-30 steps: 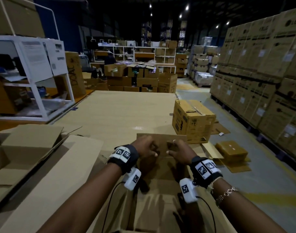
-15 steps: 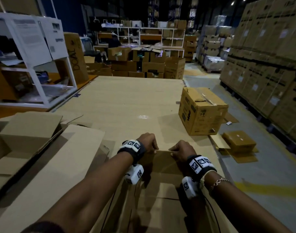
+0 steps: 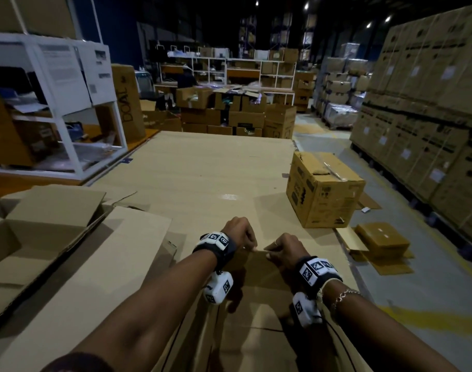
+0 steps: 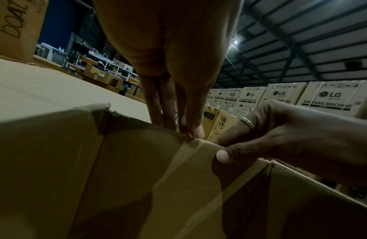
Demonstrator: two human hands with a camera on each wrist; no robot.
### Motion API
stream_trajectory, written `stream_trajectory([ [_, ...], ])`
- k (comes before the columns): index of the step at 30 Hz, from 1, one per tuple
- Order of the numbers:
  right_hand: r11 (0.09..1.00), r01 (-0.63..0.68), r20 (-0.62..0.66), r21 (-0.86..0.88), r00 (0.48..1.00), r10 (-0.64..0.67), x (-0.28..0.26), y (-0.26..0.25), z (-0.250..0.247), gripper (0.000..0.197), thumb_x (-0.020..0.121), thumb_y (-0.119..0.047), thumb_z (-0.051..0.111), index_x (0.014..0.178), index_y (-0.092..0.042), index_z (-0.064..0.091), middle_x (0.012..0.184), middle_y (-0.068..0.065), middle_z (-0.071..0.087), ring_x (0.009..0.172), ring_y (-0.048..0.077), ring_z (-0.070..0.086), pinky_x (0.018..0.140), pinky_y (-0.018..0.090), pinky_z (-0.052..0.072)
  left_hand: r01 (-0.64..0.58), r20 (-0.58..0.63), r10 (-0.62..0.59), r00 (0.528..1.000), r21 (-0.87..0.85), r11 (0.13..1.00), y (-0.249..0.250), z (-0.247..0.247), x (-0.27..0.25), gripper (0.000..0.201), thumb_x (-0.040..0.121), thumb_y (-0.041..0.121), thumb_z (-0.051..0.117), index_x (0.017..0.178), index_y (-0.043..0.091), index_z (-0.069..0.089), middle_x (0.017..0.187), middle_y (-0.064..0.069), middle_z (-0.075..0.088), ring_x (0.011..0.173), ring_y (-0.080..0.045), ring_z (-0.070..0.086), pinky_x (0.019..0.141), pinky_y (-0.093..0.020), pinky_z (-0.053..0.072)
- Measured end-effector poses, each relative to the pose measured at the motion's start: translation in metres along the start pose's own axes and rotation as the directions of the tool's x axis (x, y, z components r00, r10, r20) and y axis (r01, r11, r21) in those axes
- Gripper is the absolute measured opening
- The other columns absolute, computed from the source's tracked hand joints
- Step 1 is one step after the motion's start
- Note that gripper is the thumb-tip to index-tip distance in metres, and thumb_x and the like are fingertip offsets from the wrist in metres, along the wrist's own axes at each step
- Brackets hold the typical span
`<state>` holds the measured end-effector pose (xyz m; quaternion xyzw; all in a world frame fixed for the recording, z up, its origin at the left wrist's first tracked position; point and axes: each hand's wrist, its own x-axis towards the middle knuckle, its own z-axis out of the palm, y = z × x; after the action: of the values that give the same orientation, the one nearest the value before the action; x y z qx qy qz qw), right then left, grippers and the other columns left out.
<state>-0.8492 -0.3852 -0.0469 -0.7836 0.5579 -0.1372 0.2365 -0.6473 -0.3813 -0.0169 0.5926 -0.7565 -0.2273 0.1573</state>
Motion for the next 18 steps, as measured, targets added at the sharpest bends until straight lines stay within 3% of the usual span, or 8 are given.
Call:
stream_trajectory([
  [4, 1.000, 0.014, 0.011, -0.004, 1.000, -0.013, 0.003, -0.001, 0.003, 0.014, 0.083, -0.022, 0.078, 0.097, -0.022, 0.081, 0.086, -0.002, 0.078, 0.077, 0.012, 0.070, 0.075, 0.030, 0.058, 0.088, 0.074, -0.093, 0.993, 0.068, 0.994, -0.010, 0.003, 0.001, 0.026, 0.065, 0.021, 0.095, 0.088, 0.015, 0.083, 0.084, -0.003, 0.079, 0.076, -0.014, 0.071, 0.065, -0.023, 0.052],
  [8, 0.998, 0.015, 0.002, -0.063, 1.000, -0.015, 0.006, 0.001, 0.006, 0.015, 0.085, -0.023, 0.077, 0.098, -0.019, 0.081, 0.093, 0.001, 0.078, 0.081, 0.015, 0.069, 0.076, 0.026, 0.053, 0.091, 0.055, -0.096, 0.994, 0.090, 0.992, -0.012, 0.006, 0.001, 0.025, 0.067, 0.022, 0.094, 0.088, 0.015, 0.083, 0.086, -0.004, 0.079, 0.079, -0.018, 0.072, 0.071, -0.027, 0.057],
  [11, 0.993, 0.019, 0.019, -0.118, 1.000, -0.017, 0.008, -0.001, 0.005, 0.014, 0.084, -0.024, 0.078, 0.095, -0.016, 0.081, 0.092, 0.004, 0.078, 0.082, 0.018, 0.070, 0.074, 0.027, 0.052, 0.108, 0.043, -0.110, 0.993, 0.053, 0.993, -0.015, 0.004, -0.001, 0.022, 0.066, 0.021, 0.094, 0.085, 0.015, 0.083, 0.081, -0.002, 0.078, 0.075, -0.015, 0.071, 0.059, -0.021, 0.053],
  [13, 0.987, -0.013, 0.033, -0.163, 0.999, 0.018, 0.006, 0.002, -0.001, 0.015, 0.083, -0.020, 0.079, 0.096, -0.013, 0.081, 0.094, 0.008, 0.078, 0.086, 0.022, 0.071, 0.077, 0.030, 0.055, 0.137, 0.047, -0.140, 0.989, 0.050, 0.989, -0.019, 0.002, -0.007, 0.023, 0.066, 0.019, 0.094, 0.086, 0.016, 0.083, 0.082, -0.001, 0.078, 0.075, -0.013, 0.072, 0.058, -0.018, 0.050],
  [18, 0.970, -0.128, 0.037, -0.206, 0.990, 0.139, 0.000, 0.021, -0.032, 0.009, 0.080, -0.012, 0.081, 0.089, -0.012, 0.082, 0.088, 0.007, 0.078, 0.083, 0.020, 0.073, 0.082, 0.035, 0.060, 0.197, 0.005, -0.199, 0.980, 0.091, 0.976, -0.040, -0.013, -0.021, 0.027, 0.068, 0.016, 0.092, 0.094, 0.017, 0.083, 0.092, -0.004, 0.079, 0.087, -0.016, 0.073, 0.075, -0.024, 0.053],
])
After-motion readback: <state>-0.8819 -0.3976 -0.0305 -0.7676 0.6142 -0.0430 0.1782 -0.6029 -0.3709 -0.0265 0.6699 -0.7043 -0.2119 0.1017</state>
